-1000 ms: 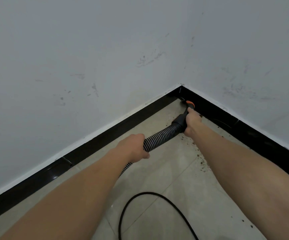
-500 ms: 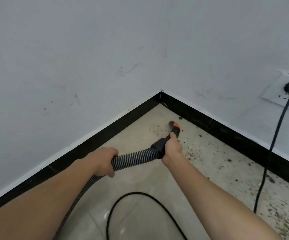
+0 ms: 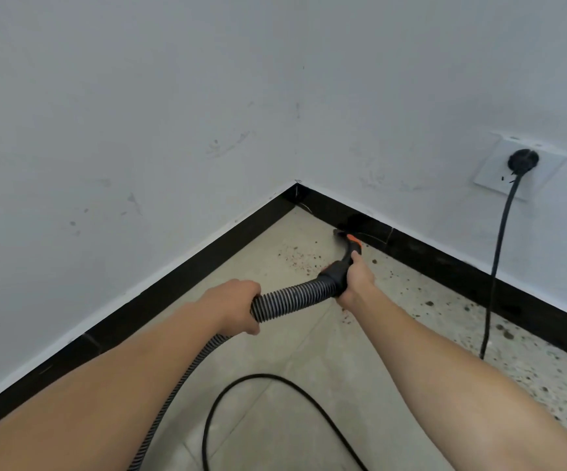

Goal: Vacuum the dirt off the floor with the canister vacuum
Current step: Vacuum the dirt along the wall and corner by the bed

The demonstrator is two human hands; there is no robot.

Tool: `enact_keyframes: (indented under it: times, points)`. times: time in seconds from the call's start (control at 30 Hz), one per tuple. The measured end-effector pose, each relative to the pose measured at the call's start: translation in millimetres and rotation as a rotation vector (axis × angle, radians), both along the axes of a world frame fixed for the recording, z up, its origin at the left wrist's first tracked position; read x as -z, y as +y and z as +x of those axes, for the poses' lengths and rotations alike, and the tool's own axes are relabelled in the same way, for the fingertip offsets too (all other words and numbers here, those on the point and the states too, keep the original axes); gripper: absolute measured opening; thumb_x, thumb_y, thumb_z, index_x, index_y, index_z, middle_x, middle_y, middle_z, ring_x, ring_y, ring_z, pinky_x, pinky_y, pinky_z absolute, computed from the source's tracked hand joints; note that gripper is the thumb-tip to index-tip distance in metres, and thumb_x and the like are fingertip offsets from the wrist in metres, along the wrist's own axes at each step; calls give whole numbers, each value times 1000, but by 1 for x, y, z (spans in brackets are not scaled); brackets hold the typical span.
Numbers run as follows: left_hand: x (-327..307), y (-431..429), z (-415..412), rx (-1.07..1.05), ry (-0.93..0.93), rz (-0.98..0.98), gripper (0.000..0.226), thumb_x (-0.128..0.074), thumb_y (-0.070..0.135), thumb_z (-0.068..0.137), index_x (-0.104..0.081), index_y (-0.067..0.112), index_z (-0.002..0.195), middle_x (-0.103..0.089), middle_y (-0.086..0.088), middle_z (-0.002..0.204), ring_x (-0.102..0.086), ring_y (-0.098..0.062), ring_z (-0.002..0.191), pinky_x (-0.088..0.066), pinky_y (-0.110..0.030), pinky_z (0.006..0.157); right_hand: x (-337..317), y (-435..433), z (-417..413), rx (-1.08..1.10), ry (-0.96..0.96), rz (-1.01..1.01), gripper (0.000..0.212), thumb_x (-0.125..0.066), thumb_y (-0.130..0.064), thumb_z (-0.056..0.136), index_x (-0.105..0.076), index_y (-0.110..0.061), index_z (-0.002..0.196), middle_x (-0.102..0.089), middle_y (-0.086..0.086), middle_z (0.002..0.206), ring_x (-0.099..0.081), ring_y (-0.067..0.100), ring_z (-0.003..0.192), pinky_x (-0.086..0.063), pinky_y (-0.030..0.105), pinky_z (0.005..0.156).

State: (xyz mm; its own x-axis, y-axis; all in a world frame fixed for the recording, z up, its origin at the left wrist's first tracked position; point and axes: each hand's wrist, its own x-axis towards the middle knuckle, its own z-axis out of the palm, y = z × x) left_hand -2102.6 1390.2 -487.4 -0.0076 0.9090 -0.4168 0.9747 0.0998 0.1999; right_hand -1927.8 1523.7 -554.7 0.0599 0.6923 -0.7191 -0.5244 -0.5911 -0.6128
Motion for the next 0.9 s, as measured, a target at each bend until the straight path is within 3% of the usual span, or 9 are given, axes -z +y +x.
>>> enact_keyframes:
  times: [0.1,0.2,0.3,0.4,0.5,0.67,0.8,0.9]
  points:
    - [-1,4,-1,-45,-14,13,37,-72,37,81,-52,23,109,-57,3,101,-57,-15,92,-53,-33,83,1,13,-11,-12,-14,27,64,-63,-46,95,-44,-8,143,-59,15,129,-61,36,111,-55,51,84]
    - [-2,5,-3,-77,-27,9,37,-73,35,81,-52,22,110,-58,3,102,-58,-16,93,-53,-33,84,1,17,-19,-44,-50,21,61,-63,-44,94,-47,-7,140,-58,8,102,-59,29,83,-53,44,68]
    - [4,-3,-16,-95,-25,-52,36,-75,28,78,-52,25,106,-57,4,102,-58,-14,93,-53,-32,84,2,-1,-23,-89,-86,-2,59,-58,-45,97,-45,-8,141,-57,8,105,-59,30,92,-56,48,80]
    - [9,-9,-28,-70,27,-124,37,-76,24,75,-49,29,100,-55,7,100,-56,-13,95,-51,-29,83,6,-30,-19,-48,-140,-46,52,-53,-45,100,-48,-8,137,-55,6,90,-57,25,77,-51,38,60]
    - [9,-11,-27,-35,68,-182,40,-77,21,75,-47,30,100,-54,7,103,-54,-15,101,-50,-30,87,10,-57,-7,31,-173,-92,46,-49,-42,102,-51,-8,134,-53,4,84,-53,21,70,-42,33,53]
    - [3,-20,-18,0,54,-198,40,-74,17,74,-46,31,99,-53,8,95,-57,-16,94,-48,-28,75,0,-64,-1,-5,-92,-81,53,-53,-43,100,-48,-8,140,-59,10,98,-58,29,84,-52,45,74]
    - [-8,-41,-29,-21,72,-287,42,-73,11,72,-47,31,100,-54,5,100,-56,-18,98,-53,-30,82,-12,-76,-24,-102,-61,-86,49,-53,-40,101,-48,-7,137,-56,10,89,-56,27,74,-50,44,67]
    - [-16,-66,-43,-59,134,-405,54,-78,15,72,-51,27,117,-55,4,111,-56,-20,109,-53,-32,92,-12,-98,-49,-221,-46,-91,47,-53,-41,101,-50,-7,133,-60,11,92,-59,29,77,-51,41,63]
